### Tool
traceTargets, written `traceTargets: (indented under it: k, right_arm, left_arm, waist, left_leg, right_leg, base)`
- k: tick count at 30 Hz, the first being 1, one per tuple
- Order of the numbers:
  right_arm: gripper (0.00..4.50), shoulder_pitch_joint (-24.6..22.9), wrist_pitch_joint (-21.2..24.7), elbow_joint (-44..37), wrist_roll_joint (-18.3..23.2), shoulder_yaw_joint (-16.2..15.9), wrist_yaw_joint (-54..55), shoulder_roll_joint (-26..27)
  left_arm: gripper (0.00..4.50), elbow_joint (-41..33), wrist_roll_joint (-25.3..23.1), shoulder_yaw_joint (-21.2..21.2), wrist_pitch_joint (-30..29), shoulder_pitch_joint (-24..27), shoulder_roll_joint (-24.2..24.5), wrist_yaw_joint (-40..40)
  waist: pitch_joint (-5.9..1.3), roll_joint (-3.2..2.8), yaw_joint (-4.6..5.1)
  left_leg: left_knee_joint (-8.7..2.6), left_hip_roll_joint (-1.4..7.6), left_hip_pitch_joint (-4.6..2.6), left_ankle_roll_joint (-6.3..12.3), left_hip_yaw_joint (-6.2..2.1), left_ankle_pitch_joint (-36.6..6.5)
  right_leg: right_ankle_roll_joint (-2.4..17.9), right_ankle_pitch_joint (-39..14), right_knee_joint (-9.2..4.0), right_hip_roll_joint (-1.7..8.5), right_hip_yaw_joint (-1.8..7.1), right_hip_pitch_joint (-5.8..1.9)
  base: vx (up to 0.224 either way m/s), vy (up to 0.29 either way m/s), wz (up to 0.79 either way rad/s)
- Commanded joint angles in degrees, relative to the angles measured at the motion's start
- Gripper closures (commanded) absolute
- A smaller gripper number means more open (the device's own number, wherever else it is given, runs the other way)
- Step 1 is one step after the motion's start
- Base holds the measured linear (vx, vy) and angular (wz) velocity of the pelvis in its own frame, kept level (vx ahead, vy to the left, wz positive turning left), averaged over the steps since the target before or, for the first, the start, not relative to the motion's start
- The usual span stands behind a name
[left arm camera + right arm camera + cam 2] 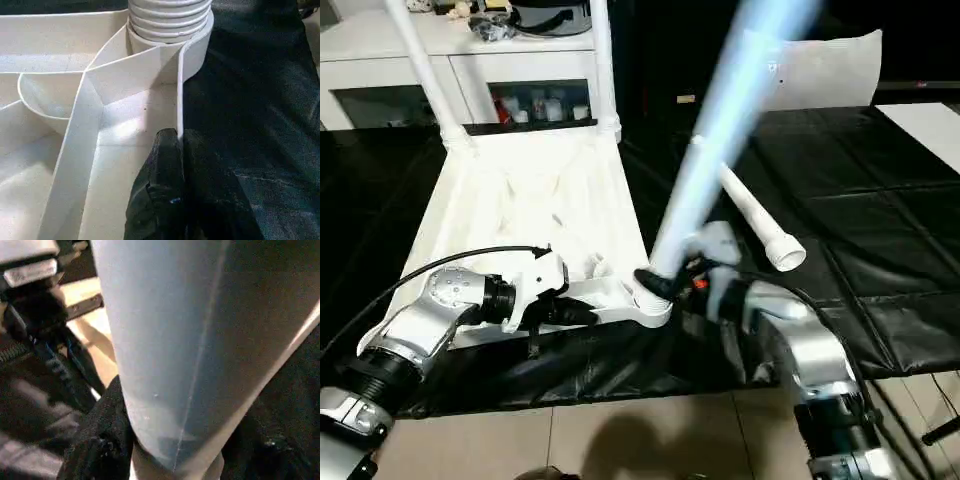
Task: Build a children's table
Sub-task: Insert table leg to table base, then rotate leg to tighten
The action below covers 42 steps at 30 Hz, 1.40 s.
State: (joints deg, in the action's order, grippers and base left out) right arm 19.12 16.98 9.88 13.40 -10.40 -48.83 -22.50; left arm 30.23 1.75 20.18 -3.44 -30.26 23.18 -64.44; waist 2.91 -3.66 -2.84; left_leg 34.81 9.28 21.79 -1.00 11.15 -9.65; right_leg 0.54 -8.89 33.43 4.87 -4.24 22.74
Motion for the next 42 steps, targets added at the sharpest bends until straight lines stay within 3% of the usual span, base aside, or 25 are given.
traceTargets:
  k: [1,3,8,14,19,22,23,24,25,26,27,28,29,30,31,32,33,34,35,36,37,38,39,41,42]
  right_arm:
    - [2.61,-2.48,2.59,4.77,-4.06,-3.63,-1.27,-1.58]
    - [2.61,-1.94,3.27,5.42,-4.68,-5.61,-3.87,-2.56]
    - [2.61,-0.71,3.79,7.93,-3.94,-6.29,-6.29,-2.60]
    - [2.61,1.79,4.07,11.49,-4.27,-7.97,-8.69,-1.66]
    - [2.61,2.70,4.27,12.24,-5.31,-8.50,-7.36,-0.18]
    - [2.61,3.26,4.34,13.21,-5.50,-7.88,-5.22,1.60]
    - [2.61,3.32,4.31,13.34,-5.54,-7.87,-5.03,1.75]
    - [2.61,3.60,4.31,14.03,-5.61,-7.66,-4.03,2.45]
    - [2.61,3.74,4.58,14.44,-5.23,-7.12,-3.25,3.07]
    - [2.61,3.84,4.78,14.70,-4.95,-6.72,-2.72,3.50]
    - [2.61,3.97,4.93,14.87,-4.90,-6.28,-1.71,3.94]
    - [2.61,4.24,5.54,15.15,-4.96,-4.98,1.19,5.26]
    - [2.61,4.24,5.54,15.15,-4.96,-4.98,1.19,5.26]
    - [2.61,4.30,6.13,15.05,-5.33,-4.14,3.57,6.20]
    - [2.61,4.29,6.61,14.85,-6.19,-3.29,7.01,7.23]
    - [2.61,4.36,6.99,14.93,-6.48,-2.84,8.75,7.76]
    - [2.61,4.44,7.34,15.04,-6.72,-2.41,10.33,8.25]
    - [2.61,4.92,7.46,15.85,-7.20,-1.47,13.25,9.26]
    - [2.61,5.31,7.49,16.49,-7.54,-0.83,15.21,9.96]
    - [2.61,6.24,7.23,17.85,-7.67,-0.07,17.15,10.85]
    - [2.61,7.52,6.85,19.61,-7.86,0.60,19.12,11.72]
    - [2.61,8.55,6.48,21.02,-7.94,1.00,20.40,12.30]
    - [2.61,8.55,6.48,21.02,-7.94,1.00,20.40,12.30]
    - [2.61,11.35,5.25,24.77,-8.15,1.62,22.88,13.48]
    - [2.61,12.39,4.85,26.13,-8.32,1.81,23.85,13.95]
  left_arm:
    - [4.50,-0.50,-0.89,-0.88,0.90,-0.92,1.58,0.77]
    - [4.50,-0.82,-0.77,-0.57,1.62,-1.52,1.95,-0.90]
    - [4.50,0.30,-0.32,-0.08,2.64,-3.65,1.62,-3.66]
    - [4.50,7.86,-2.03,0.13,5.66,-9.95,0.38,-4.43]
    - [4.50,11.75,-3.39,0.01,7.40,-12.50,0.71,-3.35]
    - [4.50,13.45,-3.89,-0.40,8.23,-13.30,1.57,-2.79]
    - [4.50,13.39,-3.80,-0.50,8.14,-13.22,1.67,-2.86]
    - [4.50,13.19,-3.37,-1.01,7.81,-12.82,2.00,-3.08]
    - [4.50,12.80,-3.05,-1.33,7.52,-12.38,2.15,-3.14]
    - [4.50,12.52,-2.84,-1.53,7.34,-12.08,2.25,-3.16]
    - [4.50,11.81,-2.65,-1.80,6.78,-11.56,2.36,-2.87]
    - [4.50,9.45,-1.84,-2.78,4.88,-9.82,2.59,-1.89]
    - [4.50,9.45,-1.84,-2.78,4.88,-9.82,2.59,-1.89]
    - [4.50,6.74,-0.68,-4.06,2.06,-8.11,2.47,-0.72]
    - [4.50,2.07,0.84,-5.92,-2.78,-5.53,2.05,1.64]
    - [4.50,-0.78,1.30,-6.64,-5.31,-4.04,1.82,3.03]
    - [4.50,-3.39,1.63,-7.23,-7.53,-2.67,1.62,4.31]
    - [4.50,-7.80,1.76,-8.01,-11.04,-0.14,0.85,6.65]
    - [4.50,-10.64,1.82,-8.51,-13.33,1.51,0.30,8.21]
    - [4.50,-14.52,1.73,-8.47,-16.16,3.71,-0.68,9.86]
    - [4.50,-18.64,1.36,-7.89,-18.72,5.94,-1.93,11.38]
    - [4.50,-21.56,0.96,-7.20,-20.47,7.45,-2.92,12.33]
    - [4.50,-21.56,0.96,-7.20,-20.47,7.45,-2.92,12.33]
    - [4.50,-26.92,-0.10,-5.23,-23.96,9.64,-5.66,14.13]
    - [4.50,-28.89,-0.37,-4.63,-25.72,10.11,-6.51,14.85]
  waist:
    - [-2.71,-0.13,0.63]
    - [-2.72,-0.27,1.02]
    - [-2.15,-0.80,2.02]
    - [-1.45,-1.07,1.84]
    - [-0.50,-1.38,2.52]
    - [-0.34,-2.13,2.51]
    - [-0.25,-2.17,2.02]
    - [-0.38,-1.39,1.56]
    - [-0.50,-0.79,1.21]
    - [-0.14,0.80,1.50]
    - [0.27,1.27,1.74]
    - [0.70,1.09,1.75]
    - [0.58,-1.85,2.42]
    - [1.05,-2.78,3.62]
    - [-0.19,-4.34,0.31]
    - [-0.69,-3.14,1.23]
    - [-1.63,-1.24,1.26]
    - [-0.62,1.15,0.99]
    - [-1.11,1.31,0.36]
    - [-0.72,1.01,0.20]
    - [-1.38,-0.13,0.54]
    - [-1.49,-1.09,1.66]
    - [-1.88,-1.58,1.75]
    - [-1.86,-1.10,2.20]
    - [-1.95,-0.36,2.27]
  left_leg:
    - [-4.54,3.12,-3.15,-2.18,-3.17,-33.42]
    - [-5.04,3.33,-3.11,-2.40,-3.48,-35.30]
    - [-5.62,3.58,-4.29,-4.10,-3.96,-42.61]
    - [-5.46,3.27,-4.25,-3.14,-4.01,-40.27]
    - [-5.92,3.57,-4.37,-3.73,-4.79,-44.72]
    - [-8.40,4.74,-3.20,-5.29,-5.26,-50.57]
    - [-10.52,5.42,-2.06,-6.36,-4.86,-52.93]
    - [-11.21,5.19,-2.13,-6.86,-3.91,-52.60]
    - [-10.27,4.34,-3.08,-6.71,-3.43,-50.13]
    - [-3.07,0.88,-7.24,-4.40,-2.91,-37.66]
    - [1.81,-0.65,-8.35,-2.44,-2.75,-27.21]
    - [1.47,-0.20,-3.87,-0.22,-3.48,-15.07]
    - [-2.35,3.01,-2.93,-1.39,-4.68,-24.16]
    - [-6.33,5.54,1.23,-2.71,-6.63,-35.05]
    - [-13.40,4.75,1.20,-8.89,-4.59,-54.70]
    - [-12.04,4.78,-0.77,-8.74,-5.91,-53.23]
    - [-9.51,3.75,-2.41,-10.63,-6.69,-47.47]
    - [-2.88,1.79,-2.89,-8.54,-6.57,-32.93]
    - [-0.27,2.20,-0.85,-3.85,-6.78,-13.88]
    - [-2.21,2.30,1.03,-2.99,-6.69,-9.80]
    - [-4.93,3.15,1.52,-4.46,-6.68,-12.86]
    - [-6.13,3.58,1.57,-5.50,-6.94,-18.30]
    - [-6.31,3.85,0.95,-5.92,-6.82,-21.25]
    - [-6.27,3.60,0.98,-5.31,-6.11,-24.12]
    - [-6.05,3.53,0.85,-4.69,-5.72,-24.09]
  right_leg:
    - [2.55,-41.09,-7.08,3.95,1.07,0.03]
    - [2.56,-39.21,-7.05,3.76,0.56,-0.43]
    - [2.72,-38.59,-7.67,4.09,-0.59,-0.73]
    - [3.07,-40.28,-7.89,4.55,-0.20,-0.65]
    - [0.90,-42.70,-8.56,4.08,-2.23,-1.00]
    - [1.60,-37.44,-5.96,3.46,-2.54,-2.77]
    - [3.14,-33.02,-3.06,2.86,-1.45,-3.73]
    - [4.32,-31.05,-1.83,2.62,-0.41,-3.46]
    - [4.23,-34.31,-3.18,3.05,0.10,-2.38]
    - [1.63,-50.56,-10.28,5.87,-0.61,2.10]
    - [0.30,-57.55,-13.34,8.10,-1.55,2.87]
    - [-2.43,-58.81,-12.63,9.22,-3.22,-1.97]
    - [-4.32,-49.27,-11.51,6.59,-8.34,-4.42]
    - [-4.30,-40.16,-5.83,4.53,-9.28,-7.69]
    - [3.06,-7.73,6.25,-0.38,-4.64,-6.15]
    - [3.69,-9.33,5.79,0.79,-2.28,-5.80]
    - [4.45,-17.22,2.55,3.76,0.12,-4.99]
    - [4.75,-48.60,-4.77,9.29,1.54,-2.24]
    - [5.40,-51.63,-6.20,11.89,2.69,-3.70]
    - [5.45,-48.25,-5.39,10.14,1.75,-4.64]
    - [6.66,-39.30,-3.89,6.80,0.48,-4.80]
    - [8.38,-28.47,-2.03,4.86,0.21,-4.51]
    - [9.21,-24.85,-1.78,4.80,0.51,-4.24]
    - [11.64,-18.74,-2.01,4.89,1.13,-4.10]
    - [11.84,-19.67,-2.28,5.01,1.34,-4.09]
  base:
    - [0.000,0.000,0.00]
    - [0.000,0.000,0.00]
    - [0.000,0.000,0.00]
    - [0.000,0.000,0.00]
    - [0.000,0.000,0.00]
    - [0.000,0.000,0.00]
    - [0.000,0.000,0.00]
    - [0.000,0.000,0.00]
    - [-0.021,-0.078,0.10]
    - [-0.009,-0.063,0.05]
    - [0.003,-0.027,-0.30]
    - [0.008,0.010,-0.29]
    - [0.061,0.047,-0.52]
    - [0.086,0.097,-0.32]
    - [0.086,0.097,-0.32]
    - [0.081,0.034,-0.04]
    - [0.063,-0.050,-0.11]
    - [0.063,-0.050,-0.11]
    - [0.050,-0.032,-0.34]
    - [0.083,-0.006,-0.33]
    - [0.083,-0.006,-0.33]
    - [0.067,0.002,-0.23]
    - [0.000,0.000,0.00]
    - [0.027,-0.008,-0.08]
    - [0.000,0.000,0.00]
